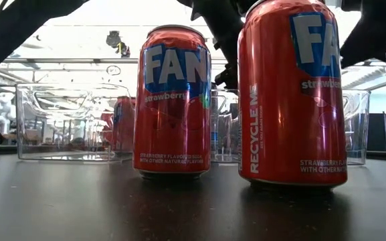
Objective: Sort soda cans
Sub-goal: Put the blue-white soda can into the middle right transparent bin
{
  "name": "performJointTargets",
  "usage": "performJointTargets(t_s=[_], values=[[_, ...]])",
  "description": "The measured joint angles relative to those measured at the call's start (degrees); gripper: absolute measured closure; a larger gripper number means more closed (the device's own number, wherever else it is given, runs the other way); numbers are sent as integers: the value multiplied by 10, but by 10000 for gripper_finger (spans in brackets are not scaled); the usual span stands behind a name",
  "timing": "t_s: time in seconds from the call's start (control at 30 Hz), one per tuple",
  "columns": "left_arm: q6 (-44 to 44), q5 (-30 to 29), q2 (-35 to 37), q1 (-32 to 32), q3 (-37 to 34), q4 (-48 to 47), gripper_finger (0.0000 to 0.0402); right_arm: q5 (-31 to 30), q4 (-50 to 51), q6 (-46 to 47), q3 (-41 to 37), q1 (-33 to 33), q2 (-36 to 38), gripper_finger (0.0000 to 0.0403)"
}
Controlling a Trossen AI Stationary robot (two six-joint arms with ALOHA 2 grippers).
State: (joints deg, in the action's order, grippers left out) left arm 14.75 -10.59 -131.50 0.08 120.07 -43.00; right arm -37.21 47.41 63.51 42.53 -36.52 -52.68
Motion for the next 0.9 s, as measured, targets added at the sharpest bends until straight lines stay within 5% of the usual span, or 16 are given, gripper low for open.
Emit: performJointTargets(t_s=[0.17, 0.43, 0.6, 0.9], values=[[0, 0, 0, 0, 0, 0, 73, 38, 9, -101, -39, 82, 120, 263], [21, -1, 0, 0, 0, 0, 73, 233, -123, -343, -99, 250, 181, 292], [30, -1, 0, 0, 0, 0, 73, 235, -156, -442, -100, 275, 168, 306], [30, -1, 0, -1, 0, 3, 73, 238, -160, -417, -100, 275, 166, 309]])
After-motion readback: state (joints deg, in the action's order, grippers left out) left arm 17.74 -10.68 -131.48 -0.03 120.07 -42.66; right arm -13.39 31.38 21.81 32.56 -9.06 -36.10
